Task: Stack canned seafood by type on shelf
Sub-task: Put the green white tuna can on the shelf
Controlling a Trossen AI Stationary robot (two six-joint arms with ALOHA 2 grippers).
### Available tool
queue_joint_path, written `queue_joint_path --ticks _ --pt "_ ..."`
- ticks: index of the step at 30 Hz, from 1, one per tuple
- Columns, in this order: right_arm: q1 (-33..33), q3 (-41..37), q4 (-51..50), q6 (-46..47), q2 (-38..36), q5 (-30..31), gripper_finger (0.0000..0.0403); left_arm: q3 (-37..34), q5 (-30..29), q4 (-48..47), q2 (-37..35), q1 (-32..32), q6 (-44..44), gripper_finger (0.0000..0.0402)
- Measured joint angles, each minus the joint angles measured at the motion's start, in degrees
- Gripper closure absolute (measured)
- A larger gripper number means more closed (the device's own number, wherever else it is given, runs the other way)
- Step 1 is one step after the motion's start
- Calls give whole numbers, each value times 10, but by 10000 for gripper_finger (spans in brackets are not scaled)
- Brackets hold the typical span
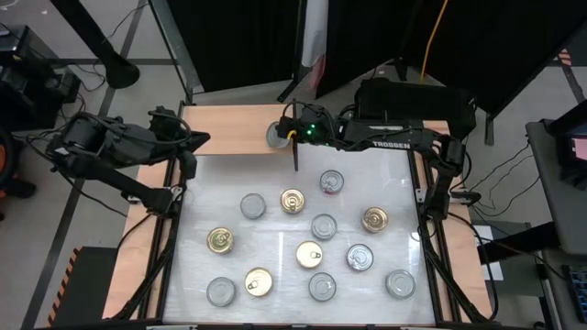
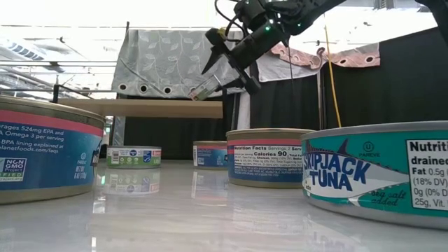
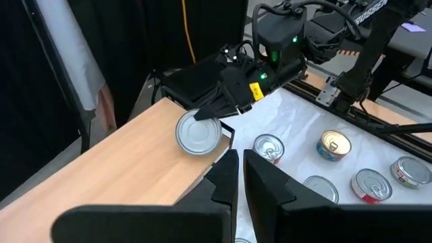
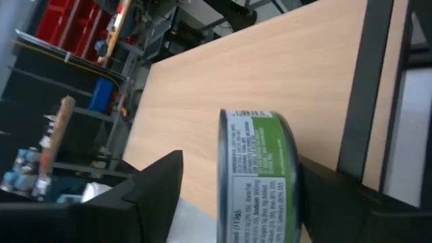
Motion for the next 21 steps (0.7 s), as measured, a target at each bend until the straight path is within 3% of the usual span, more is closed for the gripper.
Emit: queue_joint_path --ticks 8,21 --pt "-6 0 1 -72 0 0 109 0 -2 1 18 0 -14 375" --pt "-8 0 50 -277 5 14 108 0 -1 18 52 0 -15 375"
